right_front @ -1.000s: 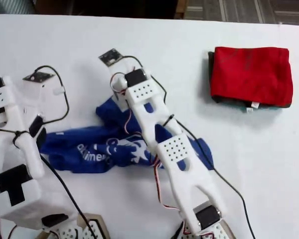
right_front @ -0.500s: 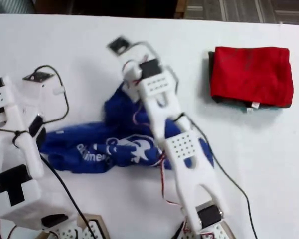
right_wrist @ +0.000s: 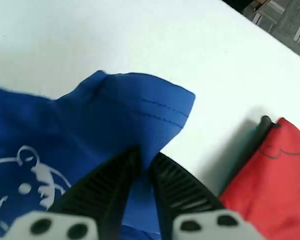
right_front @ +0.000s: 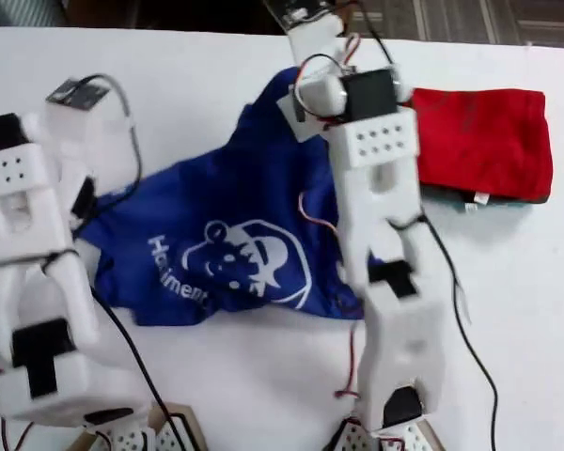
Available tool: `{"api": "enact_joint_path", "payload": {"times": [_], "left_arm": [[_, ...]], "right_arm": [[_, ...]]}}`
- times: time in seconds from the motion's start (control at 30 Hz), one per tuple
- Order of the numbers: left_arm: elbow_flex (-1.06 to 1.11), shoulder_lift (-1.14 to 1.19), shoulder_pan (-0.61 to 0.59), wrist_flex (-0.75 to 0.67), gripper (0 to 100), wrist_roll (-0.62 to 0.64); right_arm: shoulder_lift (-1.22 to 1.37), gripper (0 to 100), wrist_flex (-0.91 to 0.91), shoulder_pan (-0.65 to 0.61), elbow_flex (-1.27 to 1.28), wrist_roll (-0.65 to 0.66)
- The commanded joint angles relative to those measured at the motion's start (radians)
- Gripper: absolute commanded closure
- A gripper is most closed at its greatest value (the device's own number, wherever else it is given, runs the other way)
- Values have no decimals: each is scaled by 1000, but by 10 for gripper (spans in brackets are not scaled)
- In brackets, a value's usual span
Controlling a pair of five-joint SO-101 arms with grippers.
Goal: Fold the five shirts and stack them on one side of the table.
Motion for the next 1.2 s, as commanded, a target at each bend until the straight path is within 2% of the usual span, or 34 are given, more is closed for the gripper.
{"api": "enact_joint_path", "payload": {"times": [0.0,0.1,0.33,0.63,0.93,1.17], "left_arm": [[-38,-187,95,17,973,40],[-42,-302,129,6,973,68],[-44,-486,101,-121,973,72],[-44,-686,106,-219,973,66],[-42,-870,101,-239,973,64],[10,-905,101,-215,973,68]], "right_arm": [[-297,979,22,39,181,8],[-483,979,12,84,270,9],[-751,979,-128,206,399,91],[-977,979,-168,171,466,121],[-1133,979,-205,177,462,115],[-1167,979,-223,177,459,115]]}}
